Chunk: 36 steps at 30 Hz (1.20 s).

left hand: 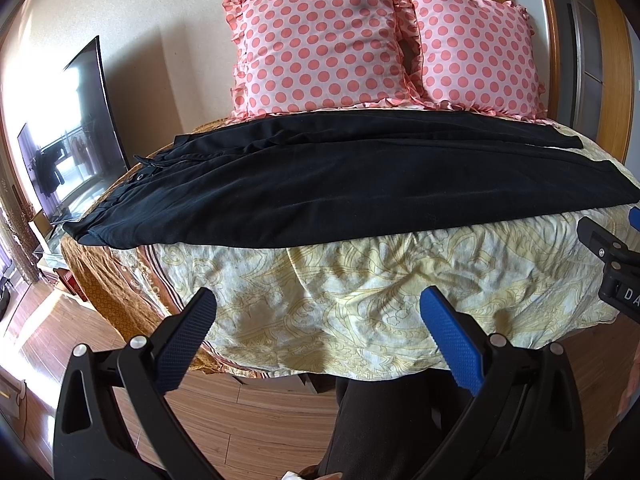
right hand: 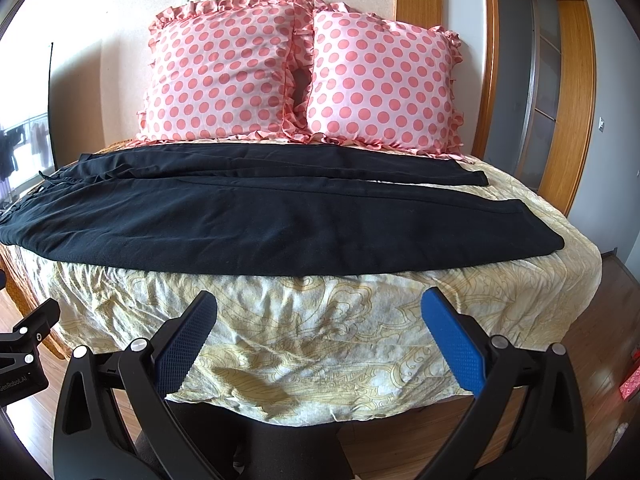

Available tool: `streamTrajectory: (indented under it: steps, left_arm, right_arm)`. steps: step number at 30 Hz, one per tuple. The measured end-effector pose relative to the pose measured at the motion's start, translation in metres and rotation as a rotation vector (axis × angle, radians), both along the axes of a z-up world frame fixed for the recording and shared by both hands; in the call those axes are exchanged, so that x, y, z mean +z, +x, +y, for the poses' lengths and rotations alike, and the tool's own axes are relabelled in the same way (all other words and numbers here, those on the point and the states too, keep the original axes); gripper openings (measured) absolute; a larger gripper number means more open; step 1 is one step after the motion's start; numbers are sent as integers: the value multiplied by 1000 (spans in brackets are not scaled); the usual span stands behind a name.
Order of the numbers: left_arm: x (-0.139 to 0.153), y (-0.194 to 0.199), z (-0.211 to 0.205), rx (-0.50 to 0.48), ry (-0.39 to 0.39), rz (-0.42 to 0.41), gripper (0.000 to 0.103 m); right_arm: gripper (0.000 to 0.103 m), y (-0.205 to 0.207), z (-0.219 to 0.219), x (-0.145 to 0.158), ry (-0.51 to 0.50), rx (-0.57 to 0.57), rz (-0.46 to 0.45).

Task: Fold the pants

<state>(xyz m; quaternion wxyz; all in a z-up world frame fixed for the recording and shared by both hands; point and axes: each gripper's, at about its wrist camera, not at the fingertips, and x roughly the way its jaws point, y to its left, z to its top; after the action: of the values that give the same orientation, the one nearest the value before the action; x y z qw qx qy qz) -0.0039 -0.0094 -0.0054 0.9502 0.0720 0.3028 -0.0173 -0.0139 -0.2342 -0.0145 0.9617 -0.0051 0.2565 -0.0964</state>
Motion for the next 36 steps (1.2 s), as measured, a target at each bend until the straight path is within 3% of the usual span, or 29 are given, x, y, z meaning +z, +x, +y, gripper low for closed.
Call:
streamTrajectory:
  steps: [13,20,23,26,29,36]
  left_arm:
    - [-5,5,-1,17,4,-4,101]
    - [23,32,8,42,-3,-39,101]
    - [38,50,8,50,0,-59,101]
    - [51,72,9,52,-21,-74,101]
    - [66,100,12,50,-59,-90,101]
    - [98,178,24,68,-100,-139,101]
  right_arm:
    - [102,11,-16,9,13,1,-27]
    - [102,34,-39,32,28,9,-77]
    - [102,55,-58,40,58,50,-64]
    - [102,88,-92,48,194,114,14]
    - [102,122,-134,59,312,95,54]
    - [102,224,-210,90,274,-83,102]
